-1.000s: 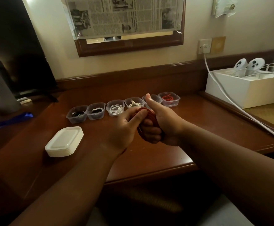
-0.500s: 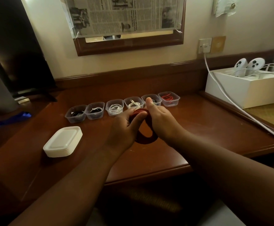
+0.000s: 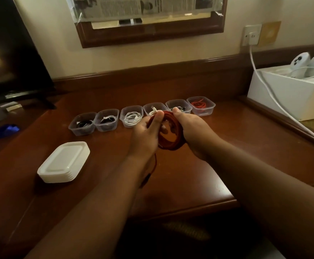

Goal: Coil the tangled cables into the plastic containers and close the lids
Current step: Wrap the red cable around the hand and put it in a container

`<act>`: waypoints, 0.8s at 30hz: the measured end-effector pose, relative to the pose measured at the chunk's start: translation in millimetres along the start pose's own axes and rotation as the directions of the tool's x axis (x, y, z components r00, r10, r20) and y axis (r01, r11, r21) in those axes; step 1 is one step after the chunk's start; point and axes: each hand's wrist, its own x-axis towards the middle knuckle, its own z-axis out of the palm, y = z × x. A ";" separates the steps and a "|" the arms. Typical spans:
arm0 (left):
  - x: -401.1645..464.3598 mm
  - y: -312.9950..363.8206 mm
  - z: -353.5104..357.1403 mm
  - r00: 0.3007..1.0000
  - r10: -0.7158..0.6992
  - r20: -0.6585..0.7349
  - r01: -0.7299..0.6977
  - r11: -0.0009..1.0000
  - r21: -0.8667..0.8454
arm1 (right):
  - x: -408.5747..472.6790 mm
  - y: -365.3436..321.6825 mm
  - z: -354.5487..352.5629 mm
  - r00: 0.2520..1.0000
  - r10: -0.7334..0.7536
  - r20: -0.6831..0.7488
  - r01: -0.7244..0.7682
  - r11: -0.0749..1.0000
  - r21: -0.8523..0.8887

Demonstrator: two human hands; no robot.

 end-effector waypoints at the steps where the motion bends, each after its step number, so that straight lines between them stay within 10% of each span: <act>1: 6.9 -3.4 3.8 1.000 -0.009 -0.019 0.009 1.000 -0.001 | 9.1 2.3 -4.3 1.000 0.022 0.011 -0.023 0.998 0.054; 5: 38.8 -18.1 25.4 0.977 -0.057 -0.207 0.051 0.998 -0.033 | 41.3 13.6 -9.1 0.990 0.112 0.087 -0.140 0.864 0.484; 10: 70.1 -45.7 50.3 0.890 -0.222 -0.399 0.169 0.972 -0.163 | 88.5 31.3 1.3 0.993 0.120 0.000 -0.099 0.817 0.568; 24: 76.2 -84.6 51.9 0.988 -0.045 -0.150 0.049 0.999 0.024 | 134.6 58.0 -21.5 0.992 -0.050 -0.116 0.097 0.888 0.449</act>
